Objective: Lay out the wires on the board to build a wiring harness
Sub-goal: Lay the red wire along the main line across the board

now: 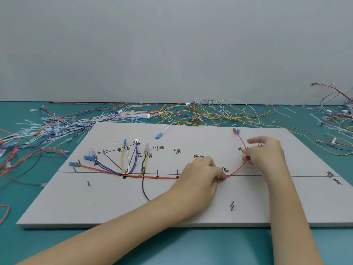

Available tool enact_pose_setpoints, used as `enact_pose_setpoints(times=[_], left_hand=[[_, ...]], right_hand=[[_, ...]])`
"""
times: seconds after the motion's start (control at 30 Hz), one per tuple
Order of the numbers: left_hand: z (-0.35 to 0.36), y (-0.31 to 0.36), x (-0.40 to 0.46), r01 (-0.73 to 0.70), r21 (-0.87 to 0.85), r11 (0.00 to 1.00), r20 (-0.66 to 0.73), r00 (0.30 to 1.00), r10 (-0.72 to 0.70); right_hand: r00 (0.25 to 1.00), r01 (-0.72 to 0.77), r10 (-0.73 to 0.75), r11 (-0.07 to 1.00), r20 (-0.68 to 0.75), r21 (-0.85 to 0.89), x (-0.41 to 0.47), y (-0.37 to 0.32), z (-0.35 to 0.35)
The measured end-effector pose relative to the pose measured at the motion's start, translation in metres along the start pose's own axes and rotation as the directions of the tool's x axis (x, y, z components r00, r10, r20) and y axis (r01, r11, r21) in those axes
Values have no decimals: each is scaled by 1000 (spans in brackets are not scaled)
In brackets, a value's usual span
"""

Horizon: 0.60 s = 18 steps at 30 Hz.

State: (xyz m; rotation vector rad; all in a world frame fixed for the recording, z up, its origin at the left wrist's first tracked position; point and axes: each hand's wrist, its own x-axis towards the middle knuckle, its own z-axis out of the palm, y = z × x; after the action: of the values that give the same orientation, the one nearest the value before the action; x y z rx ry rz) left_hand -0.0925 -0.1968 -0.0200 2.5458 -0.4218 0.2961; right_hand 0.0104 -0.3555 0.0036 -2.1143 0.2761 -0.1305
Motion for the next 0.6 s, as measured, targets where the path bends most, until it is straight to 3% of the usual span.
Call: enact_pose_setpoints(times=[0.27, 0.6], left_hand=[[14, 20, -1, -28, 260, 965, -41, 998, 40], [15, 33, 20, -54, 344, 937, 1, 998, 57]], right_hand=[[1000, 12, -15, 988, -17, -151, 0, 2, -5], [999, 27, -31, 993, -35, -115, 5, 9, -13]])
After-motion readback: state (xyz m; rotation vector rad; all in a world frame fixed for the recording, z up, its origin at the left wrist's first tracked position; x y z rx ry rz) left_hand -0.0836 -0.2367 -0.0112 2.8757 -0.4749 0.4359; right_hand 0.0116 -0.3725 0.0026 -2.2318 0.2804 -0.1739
